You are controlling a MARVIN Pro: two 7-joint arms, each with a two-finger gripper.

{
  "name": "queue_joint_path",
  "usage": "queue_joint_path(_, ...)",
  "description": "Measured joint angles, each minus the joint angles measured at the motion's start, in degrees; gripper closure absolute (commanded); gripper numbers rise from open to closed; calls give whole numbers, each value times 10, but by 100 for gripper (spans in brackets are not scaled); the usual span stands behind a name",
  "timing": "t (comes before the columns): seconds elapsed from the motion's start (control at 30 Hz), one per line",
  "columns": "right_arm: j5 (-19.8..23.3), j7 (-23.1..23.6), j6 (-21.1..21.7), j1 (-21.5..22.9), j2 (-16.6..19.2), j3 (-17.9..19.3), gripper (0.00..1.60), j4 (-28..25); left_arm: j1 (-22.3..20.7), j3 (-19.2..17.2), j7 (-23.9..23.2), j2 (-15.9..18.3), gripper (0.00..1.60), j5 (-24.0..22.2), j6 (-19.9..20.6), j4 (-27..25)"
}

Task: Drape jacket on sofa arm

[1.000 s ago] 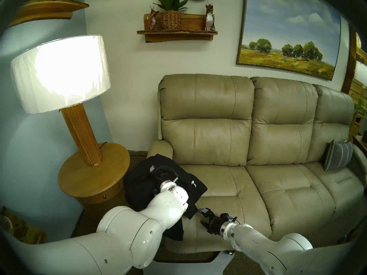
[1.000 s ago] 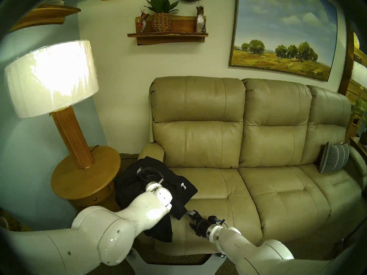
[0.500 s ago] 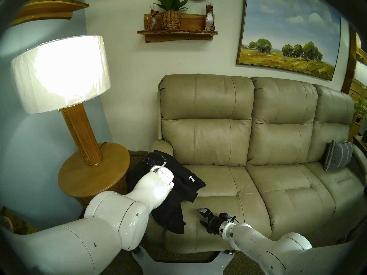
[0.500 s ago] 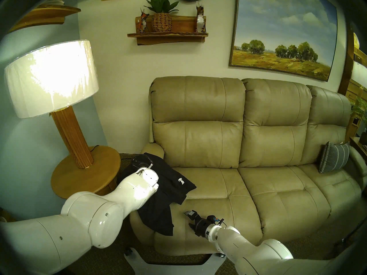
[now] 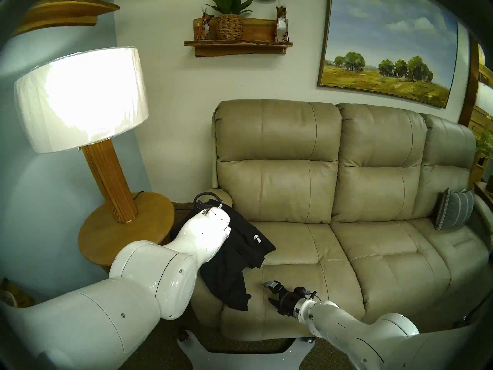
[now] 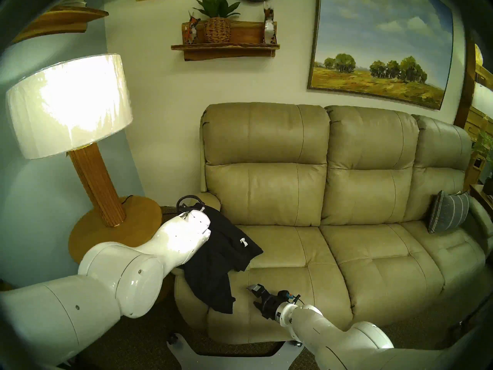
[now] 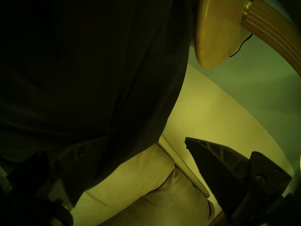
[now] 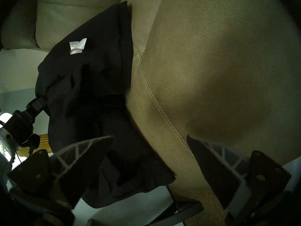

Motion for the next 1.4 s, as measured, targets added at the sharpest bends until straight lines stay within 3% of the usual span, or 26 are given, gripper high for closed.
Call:
queue_joint_path(0.53, -1, 1, -2, 1, 6, 1, 0, 6, -16, 11, 31, -3, 0, 5, -10, 22)
queue_joint_path(0.93, 1, 7, 5, 3, 6, 5, 0, 23, 9, 46, -79, -35, 0, 41, -41, 37)
queue_joint_path(1.27, -5, 31, 9, 3, 2, -3, 0, 25, 16, 54, -127, -49, 0, 49, -56, 45)
queue_joint_path(1.4, -10, 40, 9, 3, 1, -5, 0, 27, 33, 60, -167, -61, 0, 56, -65, 44)
